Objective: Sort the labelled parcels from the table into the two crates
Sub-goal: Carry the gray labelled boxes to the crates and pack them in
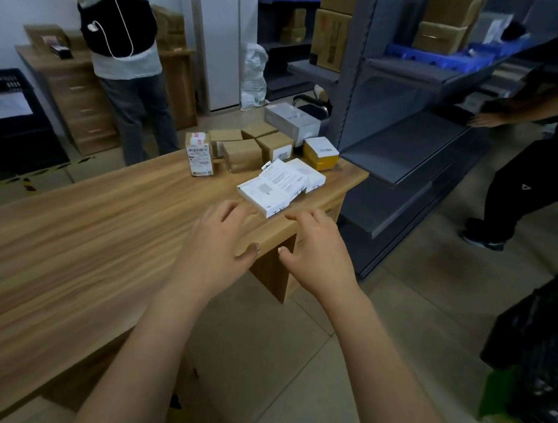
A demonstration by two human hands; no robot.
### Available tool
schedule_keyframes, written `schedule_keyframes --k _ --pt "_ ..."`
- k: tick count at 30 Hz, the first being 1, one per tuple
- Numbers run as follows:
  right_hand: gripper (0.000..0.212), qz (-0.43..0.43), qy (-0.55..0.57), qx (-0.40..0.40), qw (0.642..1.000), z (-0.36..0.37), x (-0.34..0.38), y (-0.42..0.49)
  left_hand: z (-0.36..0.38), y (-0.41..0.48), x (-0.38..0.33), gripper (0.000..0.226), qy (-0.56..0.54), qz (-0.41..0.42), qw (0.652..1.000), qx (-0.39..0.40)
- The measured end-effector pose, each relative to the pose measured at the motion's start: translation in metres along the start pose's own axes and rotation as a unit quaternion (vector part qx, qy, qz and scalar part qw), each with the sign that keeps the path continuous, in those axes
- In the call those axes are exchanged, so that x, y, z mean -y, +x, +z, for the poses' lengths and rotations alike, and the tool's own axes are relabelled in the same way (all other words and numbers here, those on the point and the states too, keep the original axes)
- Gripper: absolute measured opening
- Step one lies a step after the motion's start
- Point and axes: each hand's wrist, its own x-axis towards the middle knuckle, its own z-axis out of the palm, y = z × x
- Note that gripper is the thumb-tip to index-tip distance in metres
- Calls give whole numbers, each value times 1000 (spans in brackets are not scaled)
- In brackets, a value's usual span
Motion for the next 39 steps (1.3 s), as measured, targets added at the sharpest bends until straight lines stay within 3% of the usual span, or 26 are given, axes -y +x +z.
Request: schedule_keyframes --k 24,39 --pt "55 44 -18 12 999 13 -173 308 154 339 30 48 -12 31 998 47" --pt "53 -5 30 56 998 36 -255 489 232 497 55 55 11 -62 997 52"
